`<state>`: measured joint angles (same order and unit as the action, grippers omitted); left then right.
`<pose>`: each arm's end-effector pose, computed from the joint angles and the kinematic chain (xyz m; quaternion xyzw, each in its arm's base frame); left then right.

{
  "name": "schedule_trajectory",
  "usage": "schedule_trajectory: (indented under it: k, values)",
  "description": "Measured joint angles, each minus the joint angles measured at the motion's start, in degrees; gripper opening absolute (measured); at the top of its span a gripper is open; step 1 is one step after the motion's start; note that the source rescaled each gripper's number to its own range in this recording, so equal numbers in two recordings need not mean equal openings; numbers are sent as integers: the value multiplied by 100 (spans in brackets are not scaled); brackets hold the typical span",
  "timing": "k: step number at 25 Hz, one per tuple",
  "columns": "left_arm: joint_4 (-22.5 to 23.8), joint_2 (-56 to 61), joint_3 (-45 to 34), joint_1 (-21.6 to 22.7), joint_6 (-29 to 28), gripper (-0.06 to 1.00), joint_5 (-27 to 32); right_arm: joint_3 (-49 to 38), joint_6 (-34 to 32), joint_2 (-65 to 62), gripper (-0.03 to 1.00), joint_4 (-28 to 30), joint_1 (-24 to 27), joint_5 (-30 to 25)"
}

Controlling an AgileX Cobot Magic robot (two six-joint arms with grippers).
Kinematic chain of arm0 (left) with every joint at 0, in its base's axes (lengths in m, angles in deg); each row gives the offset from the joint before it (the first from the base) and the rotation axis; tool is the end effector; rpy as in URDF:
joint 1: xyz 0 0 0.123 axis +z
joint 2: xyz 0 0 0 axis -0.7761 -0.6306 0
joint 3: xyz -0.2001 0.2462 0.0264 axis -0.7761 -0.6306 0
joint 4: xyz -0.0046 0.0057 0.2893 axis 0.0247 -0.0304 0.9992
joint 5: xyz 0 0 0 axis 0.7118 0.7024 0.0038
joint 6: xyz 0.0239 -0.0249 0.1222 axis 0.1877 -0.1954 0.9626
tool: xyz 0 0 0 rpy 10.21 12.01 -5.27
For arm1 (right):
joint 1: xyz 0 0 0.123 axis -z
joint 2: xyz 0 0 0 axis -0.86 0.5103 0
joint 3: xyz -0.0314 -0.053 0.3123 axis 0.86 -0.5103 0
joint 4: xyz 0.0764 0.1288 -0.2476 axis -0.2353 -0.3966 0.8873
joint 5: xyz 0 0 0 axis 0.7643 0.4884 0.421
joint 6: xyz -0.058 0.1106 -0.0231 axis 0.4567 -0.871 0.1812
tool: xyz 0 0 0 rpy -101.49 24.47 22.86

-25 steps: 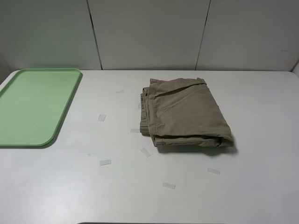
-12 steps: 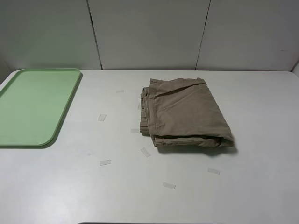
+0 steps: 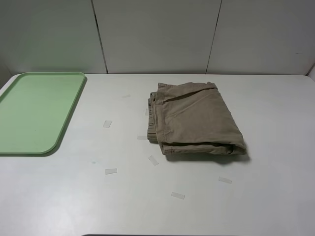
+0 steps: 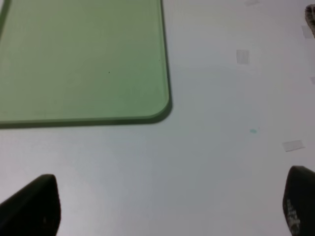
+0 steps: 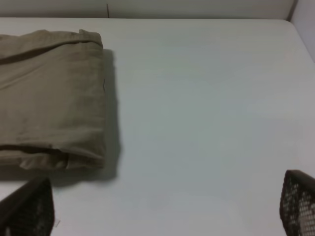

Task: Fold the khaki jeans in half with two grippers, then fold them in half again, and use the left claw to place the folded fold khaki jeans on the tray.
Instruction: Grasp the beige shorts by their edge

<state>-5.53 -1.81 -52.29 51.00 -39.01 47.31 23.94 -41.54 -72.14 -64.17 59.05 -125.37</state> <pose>0.0267 0.0000 0.2770 -0.0008 0.8533 0.0004 0.5215 0.0290 -0.0032 0.2809 0.0116 0.8447 -0.0056 0.5350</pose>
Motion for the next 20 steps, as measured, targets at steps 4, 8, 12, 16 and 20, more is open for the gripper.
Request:
schedule_trajectory:
  k: [4, 8, 12, 16, 20]
  values:
    - [0, 0, 0, 0, 0, 89, 0, 0, 0, 0, 100, 0, 0, 0]
    - [0, 0, 0, 0, 0, 89, 0, 0, 0, 0, 100, 0, 0, 0]
    - [0, 0, 0, 0, 0, 89, 0, 0, 0, 0, 100, 0, 0, 0]
    - [0, 0, 0, 0, 0, 89, 0, 0, 0, 0, 100, 0, 0, 0]
    - [0, 0, 0, 0, 0, 89, -5, 0, 0, 0, 100, 0, 0, 0]
